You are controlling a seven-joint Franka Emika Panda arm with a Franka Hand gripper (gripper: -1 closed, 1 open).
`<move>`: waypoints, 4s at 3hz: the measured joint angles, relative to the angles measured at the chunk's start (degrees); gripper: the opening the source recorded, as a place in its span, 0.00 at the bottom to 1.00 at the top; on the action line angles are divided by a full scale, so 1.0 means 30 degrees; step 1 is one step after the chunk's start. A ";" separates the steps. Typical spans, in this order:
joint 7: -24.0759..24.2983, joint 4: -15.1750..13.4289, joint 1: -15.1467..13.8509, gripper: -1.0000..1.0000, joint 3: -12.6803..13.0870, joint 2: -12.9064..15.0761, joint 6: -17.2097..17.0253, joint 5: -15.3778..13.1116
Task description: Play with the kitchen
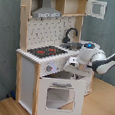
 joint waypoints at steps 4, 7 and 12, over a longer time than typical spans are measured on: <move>0.0665 0.0028 -0.0238 0.00 0.3313 0.5101 0.0144 -0.0205; 0.6673 0.0161 -0.0237 0.00 0.5125 0.4951 0.0046 -0.0205; 1.1392 0.1636 -0.2849 0.00 0.9934 0.1932 -0.0715 -0.0134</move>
